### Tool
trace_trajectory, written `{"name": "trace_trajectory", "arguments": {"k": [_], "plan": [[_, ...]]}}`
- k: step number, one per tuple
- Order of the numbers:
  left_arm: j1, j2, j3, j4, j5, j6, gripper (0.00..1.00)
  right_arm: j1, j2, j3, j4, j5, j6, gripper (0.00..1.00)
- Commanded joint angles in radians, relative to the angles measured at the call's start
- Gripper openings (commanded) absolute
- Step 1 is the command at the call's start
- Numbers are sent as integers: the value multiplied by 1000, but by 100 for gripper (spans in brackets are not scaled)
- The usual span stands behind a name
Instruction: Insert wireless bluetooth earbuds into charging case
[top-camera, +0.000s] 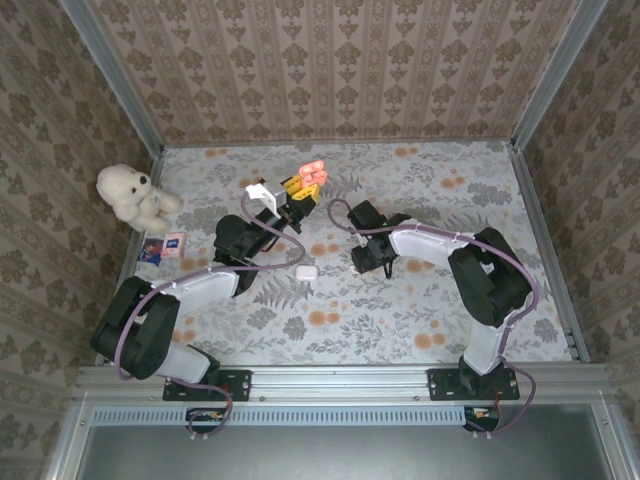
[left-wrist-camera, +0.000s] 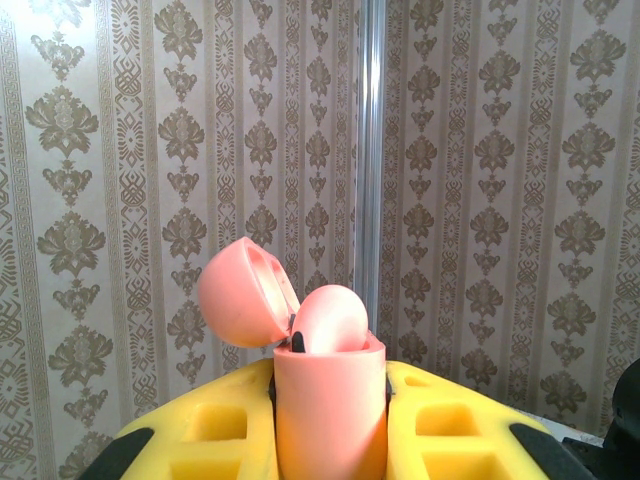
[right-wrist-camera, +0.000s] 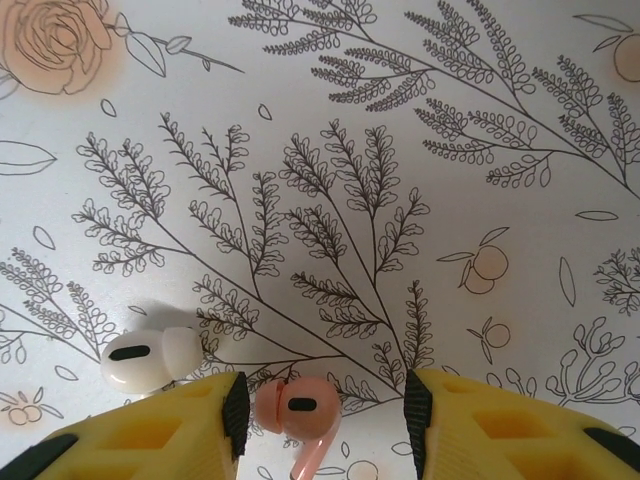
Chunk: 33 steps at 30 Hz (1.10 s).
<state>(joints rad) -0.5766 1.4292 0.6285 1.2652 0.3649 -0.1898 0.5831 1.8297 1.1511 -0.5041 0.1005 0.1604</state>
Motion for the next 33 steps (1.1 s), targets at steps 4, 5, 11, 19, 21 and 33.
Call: {"name": "trace_trajectory", "arguments": {"k": [4,5,11,19,21,33], "plan": [[-8,-5,20,34,-7,-9,0,11,33,16,-27,30,19,47],[-8,-5,20,33,-7,-9,0,11,35,18,-28,31,20,47],[-8,-5,20,33,-7,-9,0,15,48,28,-28,39,25,45],[-7,-4,18,32,-7,-11,0,27,62,40,-28,51,31,44],[-7,-6,17,33,-7,-10,0,33,66,42,-54,61,35,44],[-8,0,20,33,-6,-14,0,72,86,49,-103,145,60,41]]}}
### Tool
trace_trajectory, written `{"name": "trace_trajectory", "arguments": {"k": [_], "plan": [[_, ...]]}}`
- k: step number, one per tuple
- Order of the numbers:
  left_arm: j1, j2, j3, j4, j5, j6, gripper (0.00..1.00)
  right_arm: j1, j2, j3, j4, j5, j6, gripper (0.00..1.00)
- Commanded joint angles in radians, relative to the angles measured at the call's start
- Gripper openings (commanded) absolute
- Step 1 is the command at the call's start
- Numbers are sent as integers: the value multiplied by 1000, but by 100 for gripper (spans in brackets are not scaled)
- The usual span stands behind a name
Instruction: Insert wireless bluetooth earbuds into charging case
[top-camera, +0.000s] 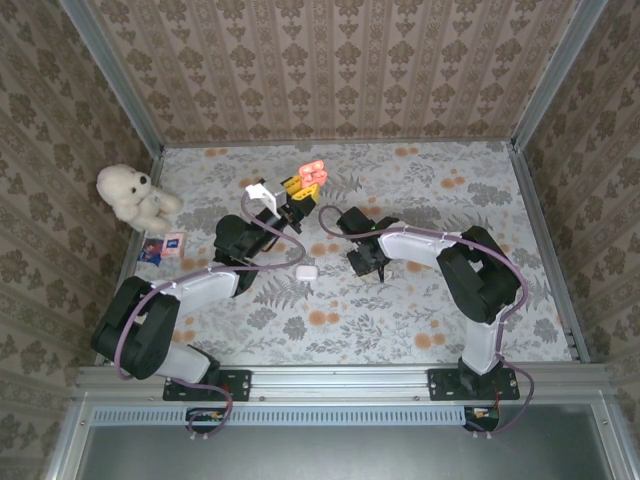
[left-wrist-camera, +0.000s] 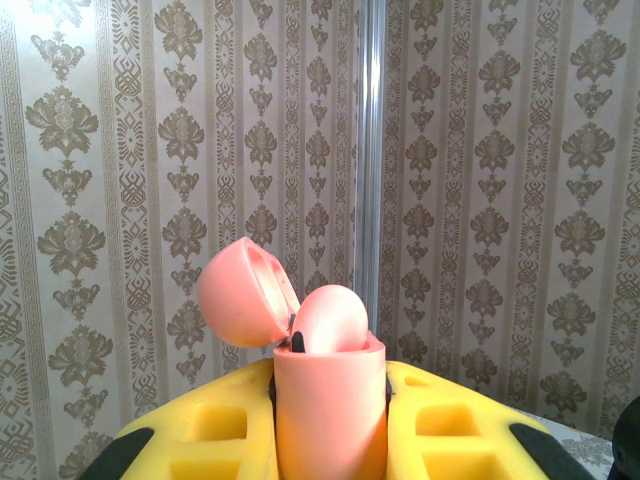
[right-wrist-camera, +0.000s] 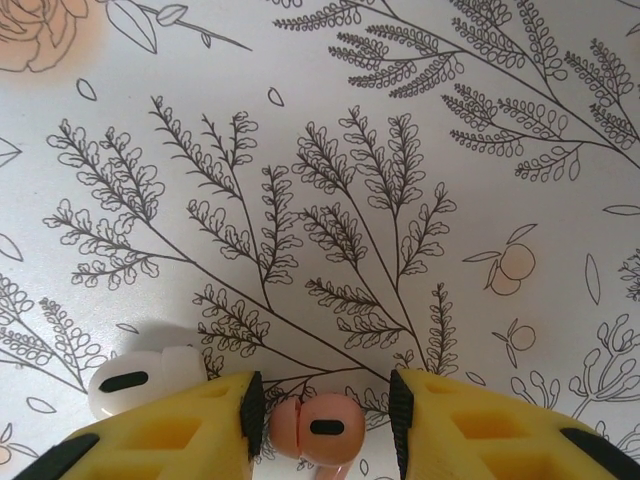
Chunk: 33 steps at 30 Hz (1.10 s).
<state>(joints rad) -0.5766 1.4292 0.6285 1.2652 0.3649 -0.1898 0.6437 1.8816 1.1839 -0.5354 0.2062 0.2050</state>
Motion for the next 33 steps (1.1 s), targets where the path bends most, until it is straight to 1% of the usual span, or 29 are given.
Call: {"name": "trace_trajectory", "arguments": {"k": [1,7,21,33], "plan": [[-8,0,20,33,-6,-14,0,14,35,14,-72,43,17,41],[-8,2,22,34,-6,-16,0,15,32,8,-78,56,19,39],[-8,4,24,33,-4,-17,0,2,20,-8,-71,50,24,30],[-8,6,28,33,-3,-19,0,-31,-15,-25,-62,44,42,29]]}}
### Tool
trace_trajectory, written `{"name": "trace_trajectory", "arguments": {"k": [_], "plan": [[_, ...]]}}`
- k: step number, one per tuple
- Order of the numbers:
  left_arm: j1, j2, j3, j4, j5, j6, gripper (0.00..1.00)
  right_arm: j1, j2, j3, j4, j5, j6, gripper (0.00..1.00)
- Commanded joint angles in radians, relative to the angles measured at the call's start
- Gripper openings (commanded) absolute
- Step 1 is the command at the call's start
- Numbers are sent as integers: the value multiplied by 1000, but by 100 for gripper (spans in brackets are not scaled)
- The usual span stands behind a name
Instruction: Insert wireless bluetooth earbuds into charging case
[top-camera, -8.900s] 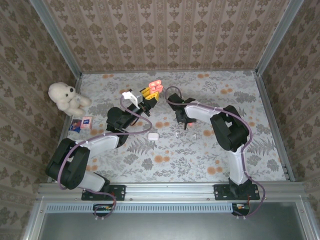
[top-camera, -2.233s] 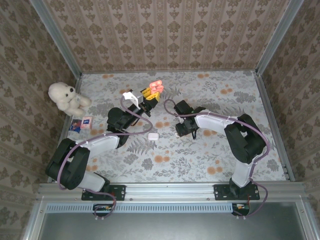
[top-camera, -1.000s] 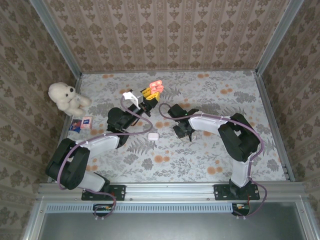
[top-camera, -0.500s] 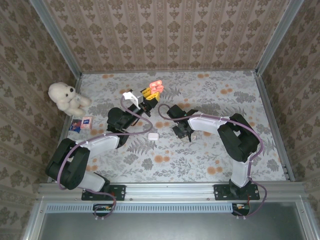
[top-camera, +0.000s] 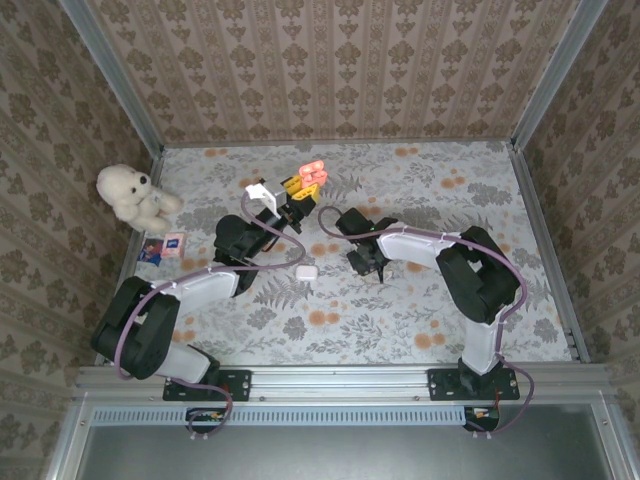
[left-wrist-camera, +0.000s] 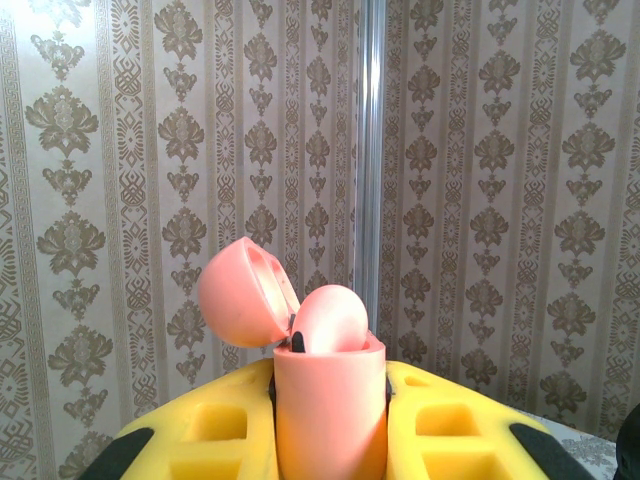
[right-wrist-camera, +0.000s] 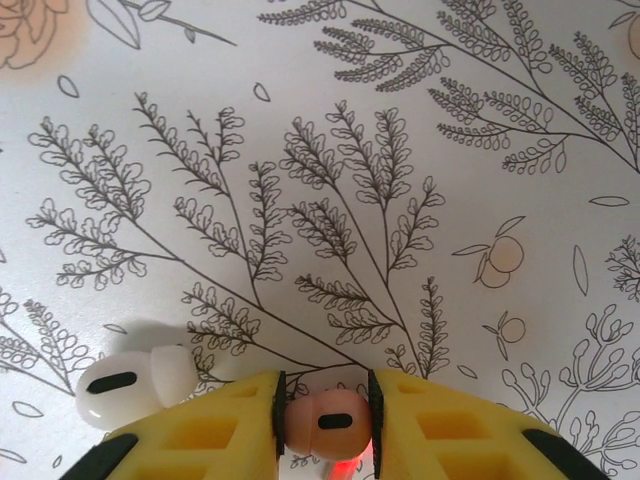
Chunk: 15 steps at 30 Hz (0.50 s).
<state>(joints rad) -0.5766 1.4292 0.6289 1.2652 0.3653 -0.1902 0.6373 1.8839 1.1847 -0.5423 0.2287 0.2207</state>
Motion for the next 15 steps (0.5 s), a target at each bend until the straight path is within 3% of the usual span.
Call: {"name": "trace_trajectory", "arguments": {"k": [1,15], "plan": [[-9,6,28,33,-3,-19,0,-30,-19,-27,-54,19,31,29],[-8,1,34,33,0,-20,0,-138,18,15,-34,-35,148,29]]}}
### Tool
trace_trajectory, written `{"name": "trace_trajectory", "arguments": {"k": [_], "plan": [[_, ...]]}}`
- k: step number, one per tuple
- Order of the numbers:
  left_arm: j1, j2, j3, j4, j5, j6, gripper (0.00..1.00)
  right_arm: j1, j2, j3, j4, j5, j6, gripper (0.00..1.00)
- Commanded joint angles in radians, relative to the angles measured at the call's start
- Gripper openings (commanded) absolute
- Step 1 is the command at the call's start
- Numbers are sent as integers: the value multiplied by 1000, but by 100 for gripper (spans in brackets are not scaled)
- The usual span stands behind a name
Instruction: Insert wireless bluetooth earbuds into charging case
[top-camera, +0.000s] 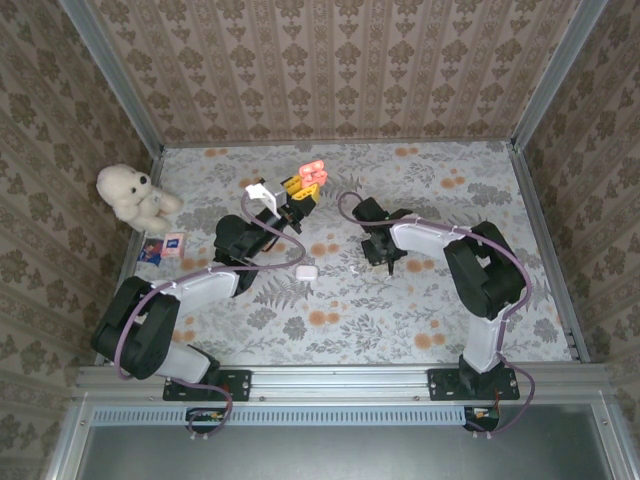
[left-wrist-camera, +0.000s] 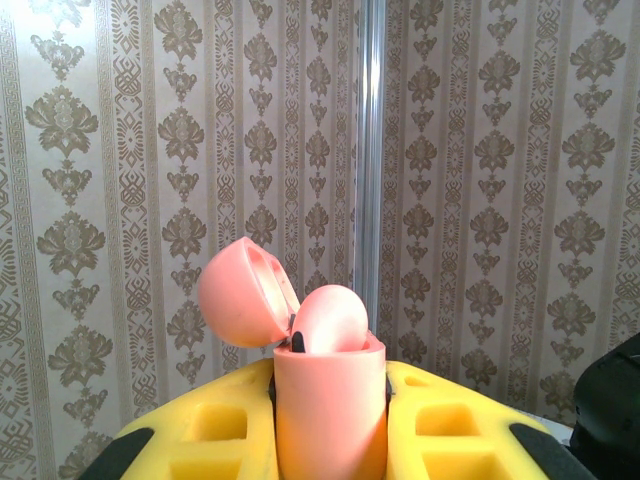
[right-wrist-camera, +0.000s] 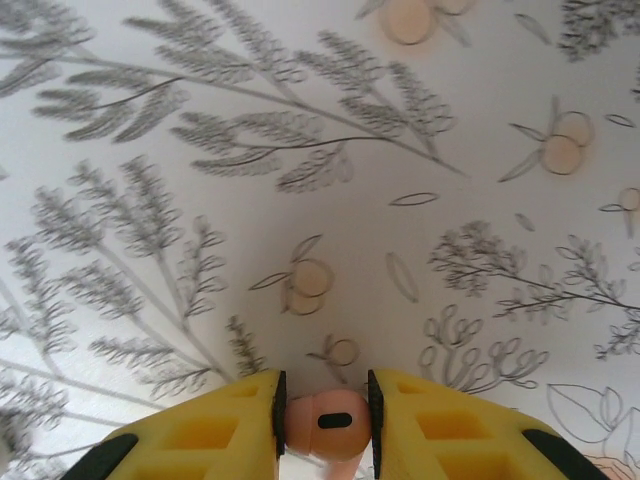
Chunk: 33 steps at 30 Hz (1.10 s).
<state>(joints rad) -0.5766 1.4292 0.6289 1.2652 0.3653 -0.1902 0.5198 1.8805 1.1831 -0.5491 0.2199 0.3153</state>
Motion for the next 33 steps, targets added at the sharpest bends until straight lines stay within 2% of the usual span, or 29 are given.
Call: {"name": "trace_trajectory", "arguments": {"k": [1,4,11,20,33], "plan": [[-9,1,35,33,0,-19,0,-28,28,16,-26,-35,64,29],[-8,0,38,32,0,-20,0,-42,38,15,-27,-51,87,31],[-7,3,41,31,1,-22,0,-47,28,19,-62,-39,116,42],[-7,7,43,33,4,-25,0,-47,36,53,-129,-23,169,42],[-7,7,38,33,2,-23,0,-46,66,66,-118,-27,157,42]]}}
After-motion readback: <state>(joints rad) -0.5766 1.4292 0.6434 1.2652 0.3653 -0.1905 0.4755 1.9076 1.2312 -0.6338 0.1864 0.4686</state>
